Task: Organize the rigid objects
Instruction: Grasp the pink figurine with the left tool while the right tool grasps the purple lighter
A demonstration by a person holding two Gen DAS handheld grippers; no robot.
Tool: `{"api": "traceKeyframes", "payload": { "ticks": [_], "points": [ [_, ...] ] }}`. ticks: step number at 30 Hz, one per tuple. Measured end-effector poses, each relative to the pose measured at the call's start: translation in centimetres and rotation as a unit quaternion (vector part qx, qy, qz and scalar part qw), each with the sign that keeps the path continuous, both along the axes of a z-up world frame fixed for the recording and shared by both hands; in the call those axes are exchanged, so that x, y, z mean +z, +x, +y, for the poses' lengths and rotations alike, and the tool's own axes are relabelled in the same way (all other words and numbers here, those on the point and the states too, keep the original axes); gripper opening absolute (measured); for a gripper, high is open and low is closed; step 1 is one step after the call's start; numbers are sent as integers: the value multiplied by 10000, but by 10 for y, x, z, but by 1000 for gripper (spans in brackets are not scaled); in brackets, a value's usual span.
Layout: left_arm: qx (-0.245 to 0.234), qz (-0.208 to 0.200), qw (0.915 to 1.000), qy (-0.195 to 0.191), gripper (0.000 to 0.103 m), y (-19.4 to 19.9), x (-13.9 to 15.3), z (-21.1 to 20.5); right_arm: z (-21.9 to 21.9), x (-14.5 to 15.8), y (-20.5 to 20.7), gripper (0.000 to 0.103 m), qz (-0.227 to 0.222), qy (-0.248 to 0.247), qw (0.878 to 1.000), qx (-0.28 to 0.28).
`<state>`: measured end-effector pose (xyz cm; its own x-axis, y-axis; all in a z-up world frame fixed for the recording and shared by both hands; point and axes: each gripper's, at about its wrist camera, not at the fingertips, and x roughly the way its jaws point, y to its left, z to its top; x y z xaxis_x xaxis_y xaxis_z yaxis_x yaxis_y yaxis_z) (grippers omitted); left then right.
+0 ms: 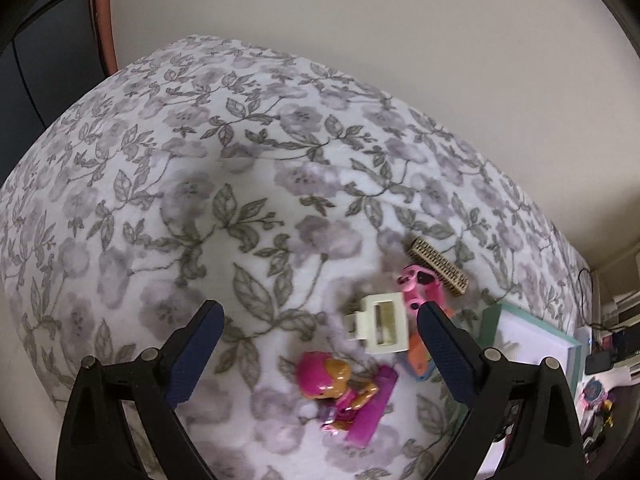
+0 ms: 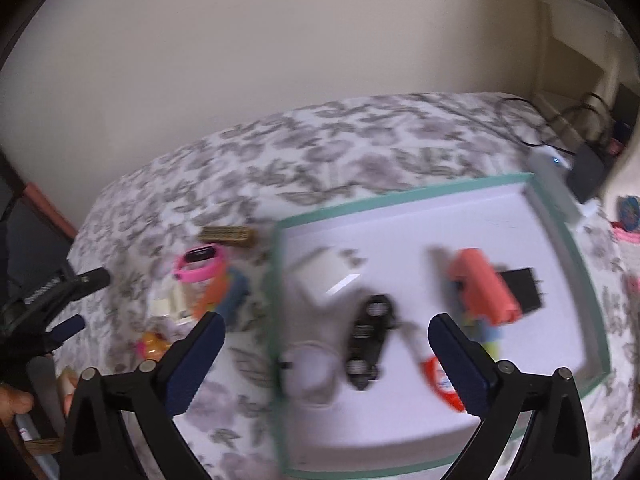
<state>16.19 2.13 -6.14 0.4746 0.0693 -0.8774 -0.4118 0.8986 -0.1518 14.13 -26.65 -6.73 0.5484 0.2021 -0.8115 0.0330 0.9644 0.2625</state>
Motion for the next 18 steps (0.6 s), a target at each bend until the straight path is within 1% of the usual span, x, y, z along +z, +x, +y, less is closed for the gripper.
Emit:
{"api": "traceKeyframes", "payload": {
  "ticks": [4, 8, 12, 15, 18],
  "points": [
    [-10, 202, 9997, 107, 97, -2, -6, 11, 32, -3, 4, 103, 71, -74, 9994, 322],
    [27, 477, 9988, -55, 97, -2, -21, 21, 64, -12, 8, 103, 234, -92, 9976, 645],
    [57, 749, 9970, -158, 97, -2, -36, 26, 88, -25, 11, 103, 433, -80, 9955, 837],
    [113, 861, 9959, -243, 97, -2, -43, 30, 109, -35, 12, 103, 560, -238, 9925, 1056],
    [145, 888, 9955, -291, 97, -3, -46, 33, 123, -45, 11, 103, 691, -416, 9890, 1243]
  ]
}}
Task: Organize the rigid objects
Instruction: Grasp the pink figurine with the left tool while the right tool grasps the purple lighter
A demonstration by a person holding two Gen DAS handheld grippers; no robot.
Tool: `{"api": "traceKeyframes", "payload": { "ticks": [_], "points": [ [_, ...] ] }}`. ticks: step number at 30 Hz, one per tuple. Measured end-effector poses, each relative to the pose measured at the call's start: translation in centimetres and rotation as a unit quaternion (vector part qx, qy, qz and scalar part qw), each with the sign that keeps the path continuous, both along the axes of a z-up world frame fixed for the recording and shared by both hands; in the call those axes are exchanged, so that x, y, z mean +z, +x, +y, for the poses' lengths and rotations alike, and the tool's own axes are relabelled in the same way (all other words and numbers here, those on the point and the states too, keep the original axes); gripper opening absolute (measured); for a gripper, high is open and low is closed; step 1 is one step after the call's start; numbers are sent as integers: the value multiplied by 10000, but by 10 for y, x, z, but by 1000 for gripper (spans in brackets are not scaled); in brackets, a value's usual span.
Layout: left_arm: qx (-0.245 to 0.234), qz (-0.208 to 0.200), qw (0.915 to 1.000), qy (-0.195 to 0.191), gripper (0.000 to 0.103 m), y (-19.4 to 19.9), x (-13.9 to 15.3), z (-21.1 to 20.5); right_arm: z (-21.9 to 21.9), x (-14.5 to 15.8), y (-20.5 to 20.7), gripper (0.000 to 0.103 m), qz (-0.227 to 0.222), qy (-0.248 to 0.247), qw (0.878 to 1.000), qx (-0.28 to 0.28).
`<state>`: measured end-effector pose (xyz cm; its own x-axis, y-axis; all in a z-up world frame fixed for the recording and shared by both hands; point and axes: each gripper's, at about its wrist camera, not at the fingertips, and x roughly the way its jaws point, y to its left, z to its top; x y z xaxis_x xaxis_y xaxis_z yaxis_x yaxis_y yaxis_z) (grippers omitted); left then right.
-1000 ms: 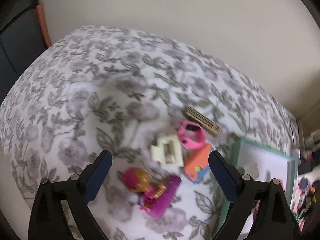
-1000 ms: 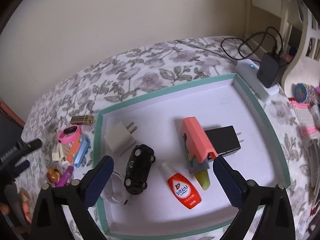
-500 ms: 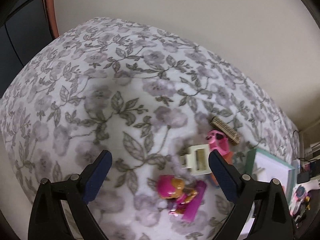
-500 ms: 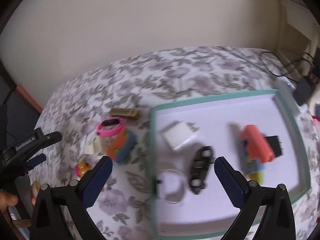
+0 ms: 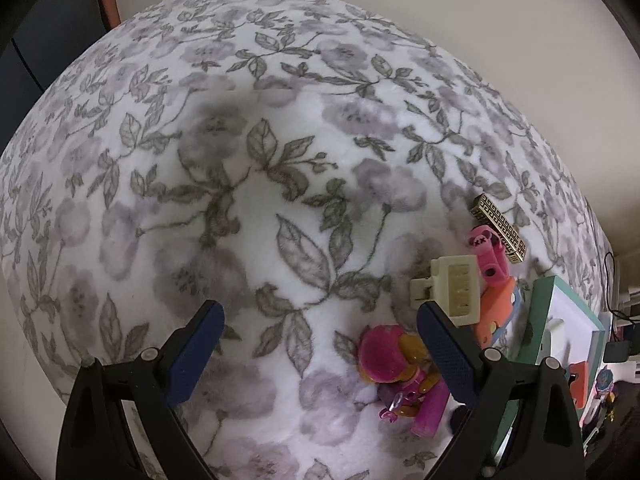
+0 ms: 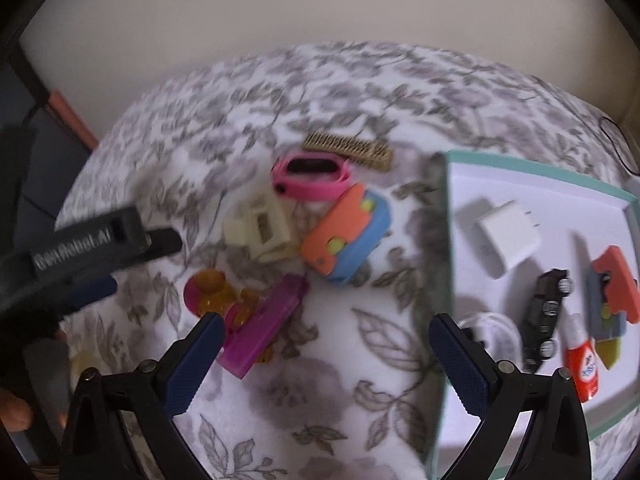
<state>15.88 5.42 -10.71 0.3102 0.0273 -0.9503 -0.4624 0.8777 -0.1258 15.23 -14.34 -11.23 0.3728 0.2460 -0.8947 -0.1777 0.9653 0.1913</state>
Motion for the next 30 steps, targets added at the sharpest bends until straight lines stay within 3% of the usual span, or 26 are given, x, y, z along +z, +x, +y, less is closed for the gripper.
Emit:
{"api": "traceKeyframes", "payload": {
  "ticks": [7, 17, 20, 25, 30],
  "points": [
    [-14, 57, 10000, -76, 97, 0, -4, 2, 15, -17, 0, 103, 177, -367, 9987, 292],
    [-264, 291, 9988, -277, 97, 2, -16, -12, -1, -19, 4, 100, 279, -353, 9990, 58],
    [-324, 361, 9981, -378, 97, 2, -19, -16, 8, -21, 2, 95, 216, -494, 9982, 246],
    [-401, 422, 9972, -467, 97, 2, -24, -22, 15, -21, 3, 71, 177, -476, 9981, 352],
    [-497, 467, 9960, -573, 91, 0, -31, -28, 21, -27, 3, 59, 236, -509, 9971, 523]
  ]
}}
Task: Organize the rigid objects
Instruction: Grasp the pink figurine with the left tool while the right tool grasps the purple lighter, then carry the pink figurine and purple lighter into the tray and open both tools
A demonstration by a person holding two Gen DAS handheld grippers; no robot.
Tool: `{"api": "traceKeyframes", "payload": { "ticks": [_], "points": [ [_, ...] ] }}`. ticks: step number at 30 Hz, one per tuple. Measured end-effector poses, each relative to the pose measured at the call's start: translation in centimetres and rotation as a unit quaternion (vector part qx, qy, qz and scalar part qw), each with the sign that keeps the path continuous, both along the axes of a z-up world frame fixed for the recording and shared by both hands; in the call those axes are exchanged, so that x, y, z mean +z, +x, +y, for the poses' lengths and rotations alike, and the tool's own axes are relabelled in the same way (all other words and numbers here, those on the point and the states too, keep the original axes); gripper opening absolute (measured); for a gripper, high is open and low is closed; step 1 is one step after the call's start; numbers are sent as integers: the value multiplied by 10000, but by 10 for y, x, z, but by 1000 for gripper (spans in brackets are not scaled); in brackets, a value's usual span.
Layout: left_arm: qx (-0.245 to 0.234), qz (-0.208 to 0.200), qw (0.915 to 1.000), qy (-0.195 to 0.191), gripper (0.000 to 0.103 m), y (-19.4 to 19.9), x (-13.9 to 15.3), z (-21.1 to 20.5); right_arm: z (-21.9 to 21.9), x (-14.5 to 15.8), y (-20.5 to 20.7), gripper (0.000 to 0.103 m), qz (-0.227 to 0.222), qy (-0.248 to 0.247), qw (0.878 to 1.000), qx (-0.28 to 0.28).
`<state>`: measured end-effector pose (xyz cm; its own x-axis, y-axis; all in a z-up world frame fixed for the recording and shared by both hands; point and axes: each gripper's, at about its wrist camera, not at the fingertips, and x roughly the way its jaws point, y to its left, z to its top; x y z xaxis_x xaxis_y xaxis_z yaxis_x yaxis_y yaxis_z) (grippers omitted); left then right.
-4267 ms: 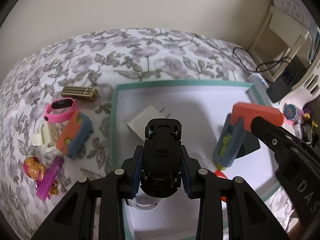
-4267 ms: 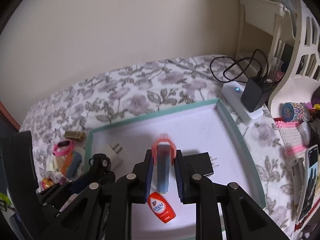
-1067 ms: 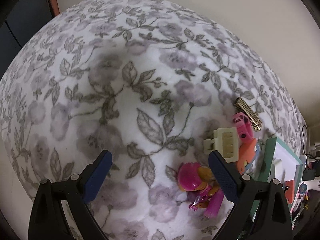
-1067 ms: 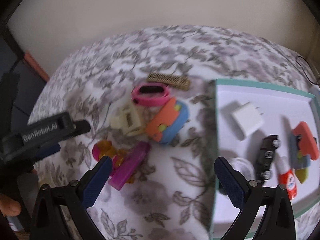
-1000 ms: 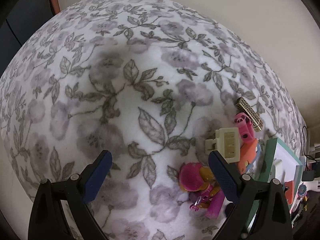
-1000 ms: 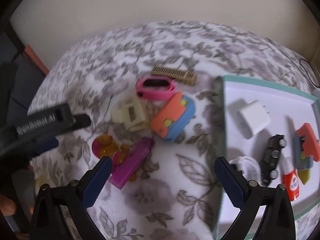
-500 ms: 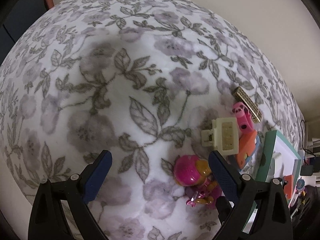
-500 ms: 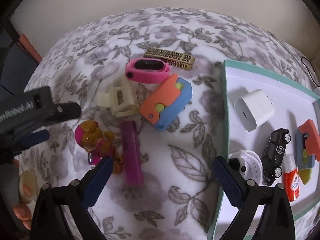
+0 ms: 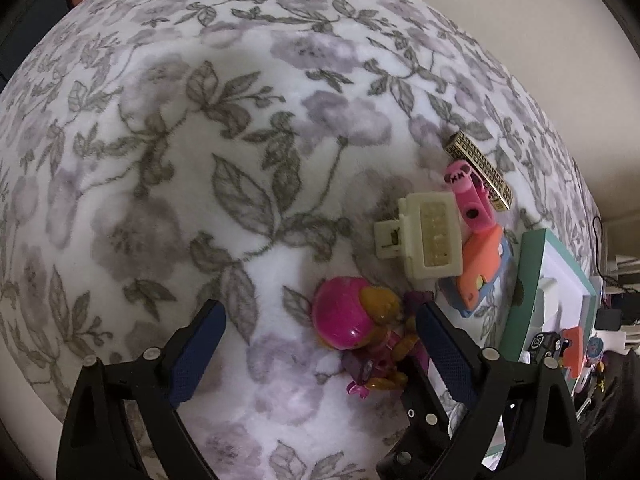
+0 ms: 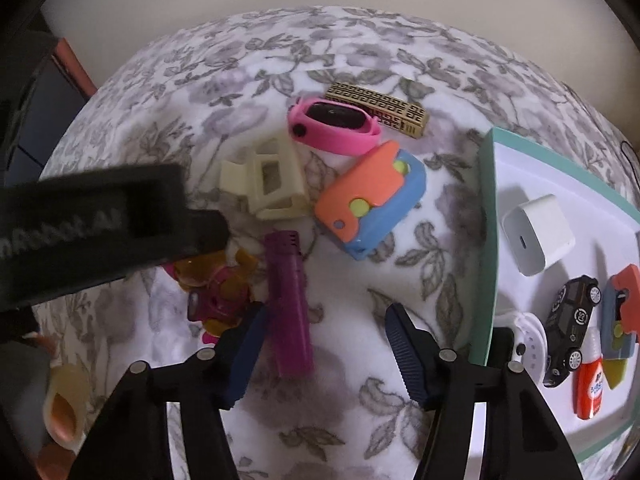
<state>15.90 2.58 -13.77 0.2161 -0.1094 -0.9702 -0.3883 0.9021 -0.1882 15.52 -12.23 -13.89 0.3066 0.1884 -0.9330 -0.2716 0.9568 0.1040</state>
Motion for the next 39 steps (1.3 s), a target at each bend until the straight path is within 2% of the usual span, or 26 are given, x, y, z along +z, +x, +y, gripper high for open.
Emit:
{"api": "traceKeyframes", "payload": {
  "ticks": [4, 8, 9, 13, 16, 19, 23, 26, 27, 31, 39],
  "points": [
    [-119, 72, 9999, -52, 68, 0, -5, -8, 7, 2, -3, 50, -63, -4, 9999, 113],
    [-124, 0, 9997, -197, 58, 0, -6, -12, 7, -1, -2, 43, 34, 176, 9998, 129],
    [-118, -29, 9997, -213, 52, 0, -6, -13, 8, -1, -2, 43, 40, 169, 9998, 137],
    [-20, -75, 9998, -178, 46, -1, -5, -7, 7, -3, -2, 38, 69, 5, 9998, 178],
    [86, -117, 9999, -28, 44, -1, -1, 2, 1, -5, -4, 35, 88, -75, 9998, 156],
    [147, -106, 9998, -97, 44, -1, -3, 7, 4, -5, -4, 35, 73, -124, 9998, 161],
    [-23, -40, 9999, -151, 44, -1, -8, 1, 12, -5, -8, 35, -35, -353, 9989, 299],
    [-64, -46, 9999, -122, 42, 1, -10, -3, 14, -5, -10, 27, -76, -424, 9984, 375],
    [-64, -59, 9998, -155, 42, 1, -9, -5, 14, -5, -10, 24, -73, -420, 9984, 368],
    [-158, -165, 9994, -248, 42, 1, -4, -13, 8, -1, -11, 23, -42, -294, 9991, 310],
    [-131, -579, 9980, -226, 42, 4, 27, -15, -6, 19, -11, 21, -169, 34, 9997, 191]
  ]
}}
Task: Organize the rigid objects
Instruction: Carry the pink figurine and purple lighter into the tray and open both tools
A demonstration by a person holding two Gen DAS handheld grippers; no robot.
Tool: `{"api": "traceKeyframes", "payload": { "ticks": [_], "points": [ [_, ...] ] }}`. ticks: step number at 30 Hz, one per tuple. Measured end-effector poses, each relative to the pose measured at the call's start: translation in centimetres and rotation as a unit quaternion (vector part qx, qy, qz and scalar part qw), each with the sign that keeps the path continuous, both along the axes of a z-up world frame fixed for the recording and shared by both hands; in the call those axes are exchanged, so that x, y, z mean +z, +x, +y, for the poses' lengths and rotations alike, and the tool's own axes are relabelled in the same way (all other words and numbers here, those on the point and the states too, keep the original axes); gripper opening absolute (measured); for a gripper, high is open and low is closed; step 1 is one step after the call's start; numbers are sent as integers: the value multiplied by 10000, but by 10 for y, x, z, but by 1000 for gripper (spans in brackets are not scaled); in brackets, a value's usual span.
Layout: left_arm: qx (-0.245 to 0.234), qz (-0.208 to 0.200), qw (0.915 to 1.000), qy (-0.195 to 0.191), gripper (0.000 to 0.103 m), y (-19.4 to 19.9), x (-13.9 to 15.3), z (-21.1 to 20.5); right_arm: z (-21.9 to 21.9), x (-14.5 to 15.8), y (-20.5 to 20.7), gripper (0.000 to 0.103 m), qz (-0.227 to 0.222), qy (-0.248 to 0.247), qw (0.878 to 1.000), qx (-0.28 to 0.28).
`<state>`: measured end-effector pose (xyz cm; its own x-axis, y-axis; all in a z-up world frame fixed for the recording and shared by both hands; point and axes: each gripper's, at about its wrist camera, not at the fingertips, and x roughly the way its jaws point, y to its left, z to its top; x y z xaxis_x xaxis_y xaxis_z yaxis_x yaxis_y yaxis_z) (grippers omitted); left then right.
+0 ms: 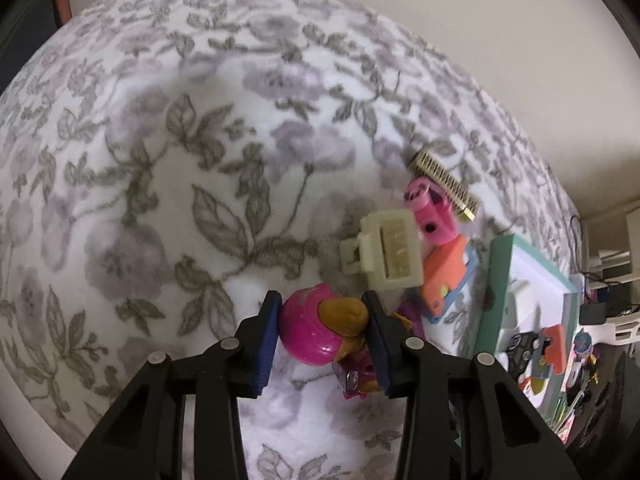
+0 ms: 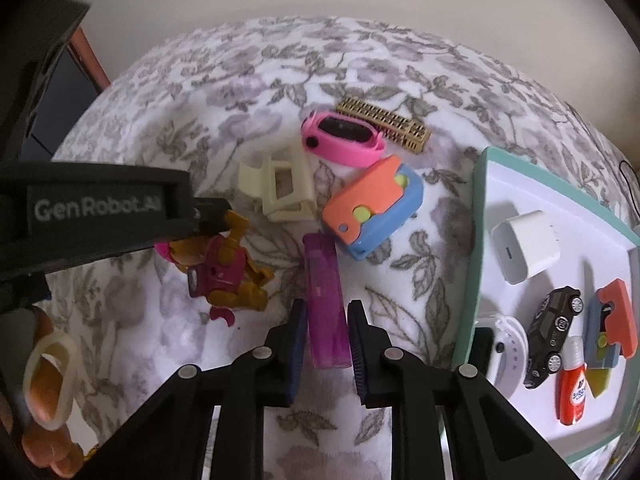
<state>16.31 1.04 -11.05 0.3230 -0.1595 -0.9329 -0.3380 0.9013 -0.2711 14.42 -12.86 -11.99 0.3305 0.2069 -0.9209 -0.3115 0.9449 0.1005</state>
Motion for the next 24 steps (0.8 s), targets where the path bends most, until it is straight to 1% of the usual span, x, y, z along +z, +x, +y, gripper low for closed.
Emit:
{"api": "traceKeyframes", "payload": {
  "ticks": [2, 6, 10, 16, 19, 22, 24],
  "points": [
    [45, -158, 9999, 25, 42, 1, 7, 5, -6, 7, 0, 19, -58, 96, 9999, -66],
    [70, -554, 9984, 109, 42, -3, 32, 6, -20, 23, 1, 13, -186, 327, 9990, -249],
    [-9, -779, 9968, 165, 42, -8, 48, 2, -29, 24, 0, 12, -192, 395, 9983, -385],
    [-88, -855, 9960, 231, 42, -9, 54, -3, -49, 28, 0, 12, -212, 533, 9969, -547],
    [-102, -847, 9960, 254, 42, -9, 53, -6, -49, 26, 5, 12, -222, 550, 9964, -599],
    [-120, -876, 9958, 234, 42, -9, 54, -9, -56, 32, 6, 12, -280, 706, 9945, -717],
    [-139, -910, 9955, 229, 42, -9, 56, -12, -66, 42, 5, 12, -379, 860, 9919, -850]
  ]
}}
